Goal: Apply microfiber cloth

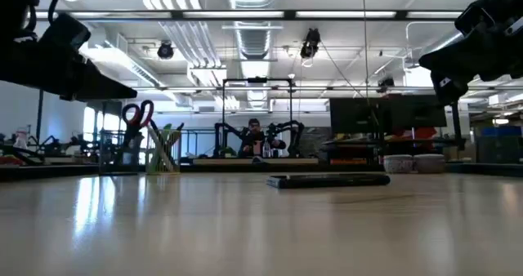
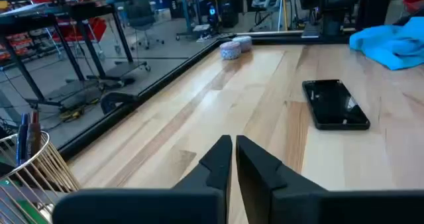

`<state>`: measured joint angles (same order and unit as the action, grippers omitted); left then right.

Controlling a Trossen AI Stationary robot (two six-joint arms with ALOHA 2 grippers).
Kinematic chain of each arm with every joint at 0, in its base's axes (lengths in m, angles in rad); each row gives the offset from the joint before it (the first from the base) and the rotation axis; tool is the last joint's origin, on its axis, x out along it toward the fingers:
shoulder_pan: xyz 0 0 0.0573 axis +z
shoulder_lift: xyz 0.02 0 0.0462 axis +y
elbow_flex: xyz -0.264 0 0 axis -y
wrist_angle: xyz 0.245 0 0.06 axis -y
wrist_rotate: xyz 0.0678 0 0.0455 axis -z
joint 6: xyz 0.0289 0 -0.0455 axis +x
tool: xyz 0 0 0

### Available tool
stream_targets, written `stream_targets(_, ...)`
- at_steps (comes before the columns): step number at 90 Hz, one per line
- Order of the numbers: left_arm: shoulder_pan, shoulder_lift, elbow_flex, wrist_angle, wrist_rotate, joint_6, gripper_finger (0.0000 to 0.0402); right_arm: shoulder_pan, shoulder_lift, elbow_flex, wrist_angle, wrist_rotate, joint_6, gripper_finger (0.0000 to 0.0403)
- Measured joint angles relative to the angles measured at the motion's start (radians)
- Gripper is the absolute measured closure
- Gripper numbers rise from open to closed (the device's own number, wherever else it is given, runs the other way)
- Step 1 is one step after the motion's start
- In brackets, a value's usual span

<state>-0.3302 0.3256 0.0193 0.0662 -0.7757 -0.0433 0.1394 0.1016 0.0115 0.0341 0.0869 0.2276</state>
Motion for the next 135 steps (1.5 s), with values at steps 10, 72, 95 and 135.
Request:
stream_targets(10,0.0,0.0,0.0,0.0,0.0,0.0,0.0395,0.0,0.0,0.0,0.0,0.0,0.0,0.0401)
stream_targets(72,0.0,0.0,0.0,0.0,0.0,0.0,0.0395,0.0,0.0,0.0,0.0,0.0,0.0,0.0401)
stream_targets(95,0.0,0.0,0.0,0.0,0.0,0.0,0.0395,0.0,0.0,0.0,0.0,0.0,0.0,0.0401)
stream_targets(135,0.0,0.0,0.0,0.0,0.0,0.0,0.0395,0.0,0.0,0.0,0.027,0.016,0.003,0.0401)
